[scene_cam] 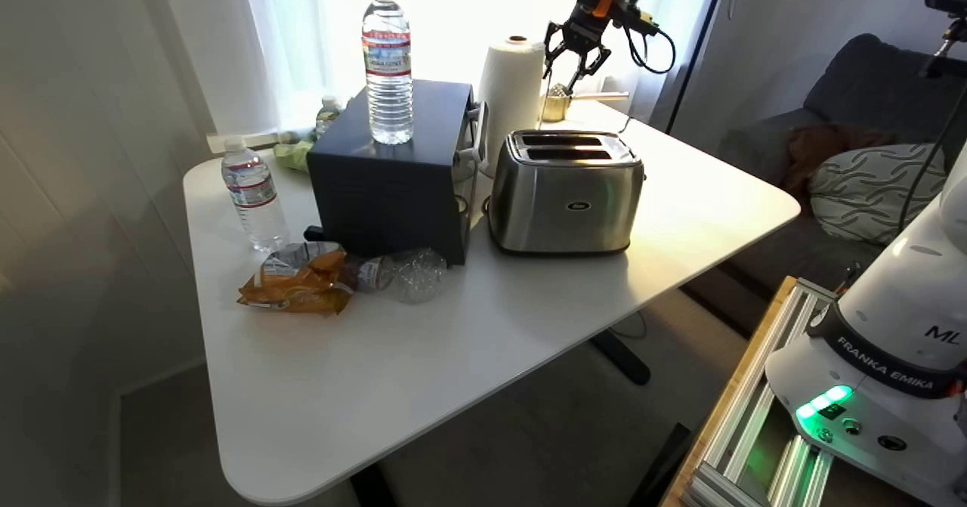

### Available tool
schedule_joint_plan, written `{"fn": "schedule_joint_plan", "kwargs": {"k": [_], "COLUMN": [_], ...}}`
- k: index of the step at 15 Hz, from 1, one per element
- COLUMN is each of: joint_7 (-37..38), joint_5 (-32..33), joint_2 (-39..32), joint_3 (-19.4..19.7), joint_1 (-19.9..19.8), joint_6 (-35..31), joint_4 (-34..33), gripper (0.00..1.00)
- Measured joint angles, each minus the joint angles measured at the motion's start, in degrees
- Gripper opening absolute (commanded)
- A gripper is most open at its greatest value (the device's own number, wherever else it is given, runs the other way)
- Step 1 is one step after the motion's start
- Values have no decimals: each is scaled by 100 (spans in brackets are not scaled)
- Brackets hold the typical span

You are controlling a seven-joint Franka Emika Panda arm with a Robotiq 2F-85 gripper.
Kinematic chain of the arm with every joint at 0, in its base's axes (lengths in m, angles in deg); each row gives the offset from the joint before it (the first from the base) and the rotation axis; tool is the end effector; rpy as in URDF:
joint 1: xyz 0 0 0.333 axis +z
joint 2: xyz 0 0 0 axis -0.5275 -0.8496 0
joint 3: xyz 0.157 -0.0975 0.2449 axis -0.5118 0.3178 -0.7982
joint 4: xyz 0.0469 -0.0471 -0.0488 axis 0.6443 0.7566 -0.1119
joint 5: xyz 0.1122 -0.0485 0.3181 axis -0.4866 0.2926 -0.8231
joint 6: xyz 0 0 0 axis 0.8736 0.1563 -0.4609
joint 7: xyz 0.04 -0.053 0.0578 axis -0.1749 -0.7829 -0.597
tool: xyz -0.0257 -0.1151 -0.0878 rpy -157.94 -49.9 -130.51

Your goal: Move the silver holder to the right

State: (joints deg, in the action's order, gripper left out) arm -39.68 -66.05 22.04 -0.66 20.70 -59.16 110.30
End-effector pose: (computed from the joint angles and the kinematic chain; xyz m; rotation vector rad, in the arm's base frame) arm 0.5575 -0.1856 0.3664 -2.6213 1.1467 -0.1897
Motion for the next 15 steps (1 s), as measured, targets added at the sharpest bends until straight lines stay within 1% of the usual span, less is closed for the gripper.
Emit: {"fn": "schedule_joint_plan", "kwargs": {"k": [3, 4, 5, 6, 8, 15], "joint_7": [27, 29, 31, 32, 40, 152], "joint_5": [0, 0, 0, 0, 27, 84], "joint_2": [1, 1, 1, 1, -2, 13], "joint_3": [-17, -20, -20, -21, -17, -11], "joint_1": [1, 1, 1, 1, -7, -5], "joint_6": [0, 1, 7, 11, 43, 108], "joint_4": [-48, -58, -68, -75, -79, -84], "gripper": [8, 3, 1, 0, 3, 3]}}
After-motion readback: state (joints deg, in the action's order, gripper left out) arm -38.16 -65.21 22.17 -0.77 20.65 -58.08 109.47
